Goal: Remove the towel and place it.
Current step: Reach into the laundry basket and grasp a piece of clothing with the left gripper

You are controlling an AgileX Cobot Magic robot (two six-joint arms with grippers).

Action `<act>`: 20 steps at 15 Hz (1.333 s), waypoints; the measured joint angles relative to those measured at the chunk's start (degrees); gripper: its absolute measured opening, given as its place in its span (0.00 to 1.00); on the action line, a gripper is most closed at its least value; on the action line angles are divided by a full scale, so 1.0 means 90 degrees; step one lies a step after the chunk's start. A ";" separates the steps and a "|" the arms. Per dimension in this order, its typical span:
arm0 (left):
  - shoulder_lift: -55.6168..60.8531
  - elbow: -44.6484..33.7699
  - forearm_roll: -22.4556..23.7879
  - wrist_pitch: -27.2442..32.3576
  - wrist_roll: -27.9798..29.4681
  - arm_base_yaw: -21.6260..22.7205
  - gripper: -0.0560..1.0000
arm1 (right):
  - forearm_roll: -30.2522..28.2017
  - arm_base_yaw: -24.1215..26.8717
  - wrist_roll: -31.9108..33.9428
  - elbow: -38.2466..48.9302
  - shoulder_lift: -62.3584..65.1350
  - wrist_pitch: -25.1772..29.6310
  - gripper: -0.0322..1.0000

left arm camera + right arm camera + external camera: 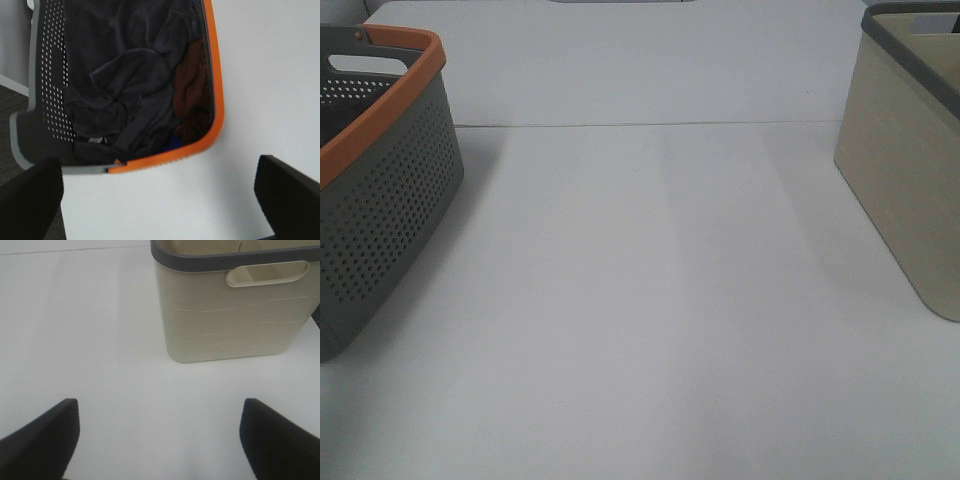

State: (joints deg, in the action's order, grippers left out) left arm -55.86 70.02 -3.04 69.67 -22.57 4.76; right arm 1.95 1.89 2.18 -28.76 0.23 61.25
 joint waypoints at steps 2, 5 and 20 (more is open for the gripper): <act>-0.1165 0.0872 0.0006 0.0000 -0.0611 0.0000 0.98 | 0.0000 0.0000 0.0000 0.0000 0.0000 0.0000 0.78; -0.2521 0.1846 0.0204 -0.0006 -0.1840 0.0000 0.98 | 0.0000 0.0000 0.0000 0.0000 0.0000 0.0000 0.78; -0.7003 0.2419 0.1999 -0.0929 -0.4488 0.0146 0.97 | 0.0000 0.0000 0.0000 0.0000 0.0000 0.0000 0.78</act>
State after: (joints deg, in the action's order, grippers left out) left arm -118.89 91.79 14.95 61.31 -62.97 6.07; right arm 1.95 1.89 2.18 -28.76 0.23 61.25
